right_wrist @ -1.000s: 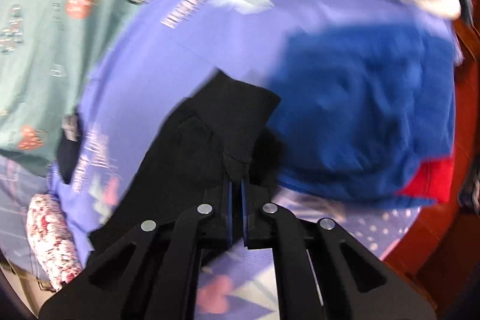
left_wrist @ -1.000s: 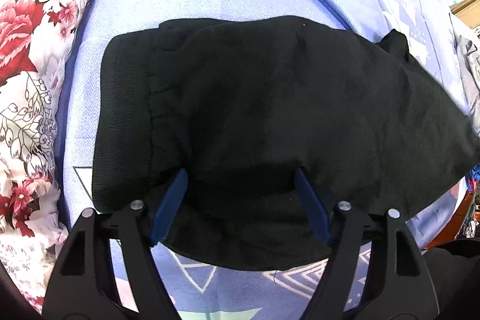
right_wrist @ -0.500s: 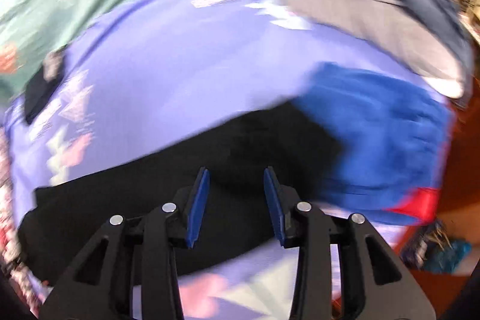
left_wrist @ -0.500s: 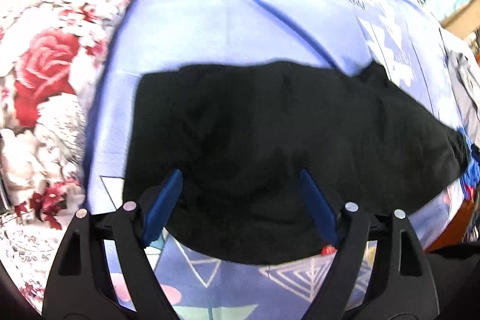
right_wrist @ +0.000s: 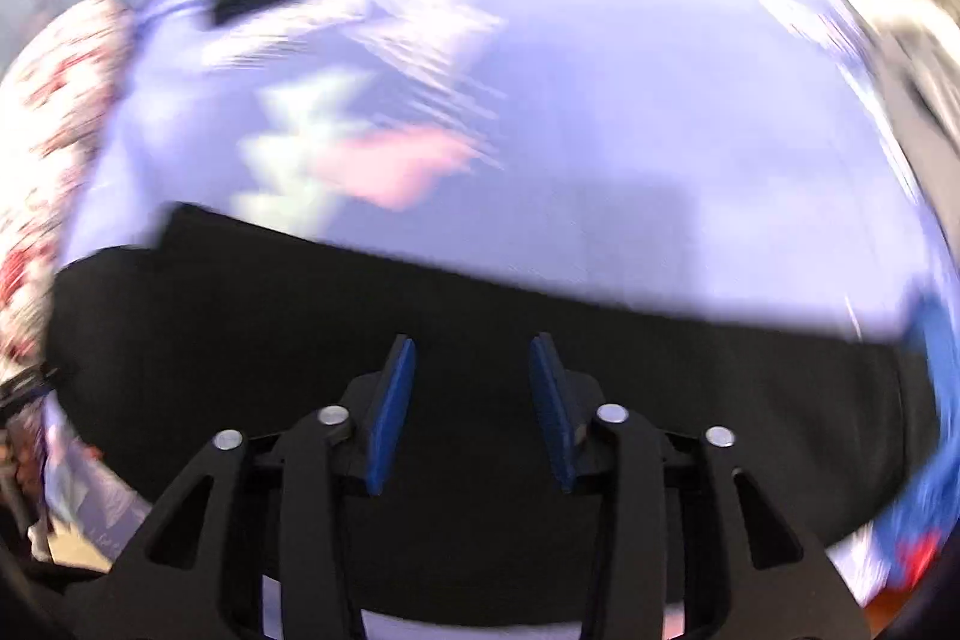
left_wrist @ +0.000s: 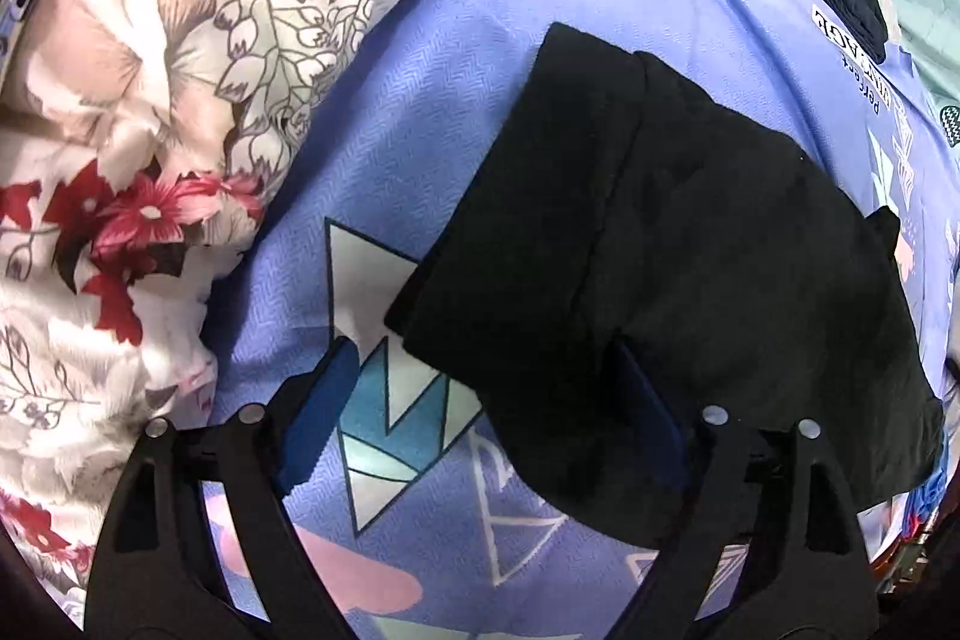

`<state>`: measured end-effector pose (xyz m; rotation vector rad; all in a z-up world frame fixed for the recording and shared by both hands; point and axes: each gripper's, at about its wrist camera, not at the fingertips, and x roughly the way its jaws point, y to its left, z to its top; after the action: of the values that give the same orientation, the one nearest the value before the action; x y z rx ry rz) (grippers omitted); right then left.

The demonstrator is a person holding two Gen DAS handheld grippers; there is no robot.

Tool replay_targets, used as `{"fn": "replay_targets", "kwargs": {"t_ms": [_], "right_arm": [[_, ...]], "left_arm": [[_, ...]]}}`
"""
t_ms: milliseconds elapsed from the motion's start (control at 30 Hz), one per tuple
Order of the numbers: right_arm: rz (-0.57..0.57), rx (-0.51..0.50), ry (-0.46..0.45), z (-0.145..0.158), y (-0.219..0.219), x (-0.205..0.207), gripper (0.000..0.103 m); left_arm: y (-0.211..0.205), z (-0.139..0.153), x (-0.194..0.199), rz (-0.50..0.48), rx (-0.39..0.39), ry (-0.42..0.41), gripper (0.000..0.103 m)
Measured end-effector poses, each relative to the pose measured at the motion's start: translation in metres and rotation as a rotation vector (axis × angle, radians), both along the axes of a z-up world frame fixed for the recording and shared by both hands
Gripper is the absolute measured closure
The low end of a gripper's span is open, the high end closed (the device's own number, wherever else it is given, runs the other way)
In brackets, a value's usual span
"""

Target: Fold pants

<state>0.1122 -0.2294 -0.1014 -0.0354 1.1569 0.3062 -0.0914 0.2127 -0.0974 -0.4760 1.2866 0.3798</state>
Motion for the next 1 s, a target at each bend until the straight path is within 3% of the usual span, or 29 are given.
{"fn": "replay_targets", "kwargs": {"t_ms": [133,200,333,367,400,467,500,533,700,867,933,1000], "right_arm": [[0.212,0.082,0.016,-0.005,0.093,0.027,0.056],[0.309,0.057,0.003,-0.015,0.139,0.039,0.057],[0.386,0.018,0.016,-0.031,0.191,0.06,0.057],[0.41,0.011,0.027,-0.035,0.198,0.063,0.061],[0.435,0.0,0.045,-0.039,0.205,0.064,0.076],[0.498,-0.034,0.085,-0.048,0.213,0.058,0.087],[0.518,-0.061,0.071,-0.05,0.217,0.058,0.098],[0.529,-0.063,0.07,-0.049,0.218,0.059,0.101],[0.449,0.041,0.008,-0.022,0.204,0.089,0.103],[0.423,-0.066,-0.023,-0.052,0.214,0.094,0.103],[0.33,-0.097,-0.069,-0.052,0.205,0.1,0.103],[0.226,-0.015,-0.01,-0.046,0.182,0.111,0.1]], "left_arm": [[0.001,0.002,-0.001,-0.005,0.016,0.005,0.016],[0.001,0.001,-0.001,-0.005,0.017,0.005,0.015],[-0.001,0.002,0.004,0.0,0.011,0.0,0.015],[-0.003,0.002,0.002,-0.001,0.012,-0.002,0.015],[0.0,-0.001,-0.006,-0.003,0.013,-0.003,0.015],[0.003,-0.003,-0.014,-0.008,0.016,-0.006,0.015],[0.006,-0.005,-0.018,-0.01,0.017,-0.007,0.015],[0.005,-0.005,-0.021,-0.012,0.018,-0.007,0.014],[0.002,-0.008,-0.019,-0.019,0.024,0.001,0.013],[0.002,-0.015,-0.011,-0.016,0.031,0.025,0.011],[0.002,-0.011,-0.01,-0.004,0.031,0.034,0.012],[-0.001,0.004,-0.009,-0.001,0.068,0.034,0.015]]}}
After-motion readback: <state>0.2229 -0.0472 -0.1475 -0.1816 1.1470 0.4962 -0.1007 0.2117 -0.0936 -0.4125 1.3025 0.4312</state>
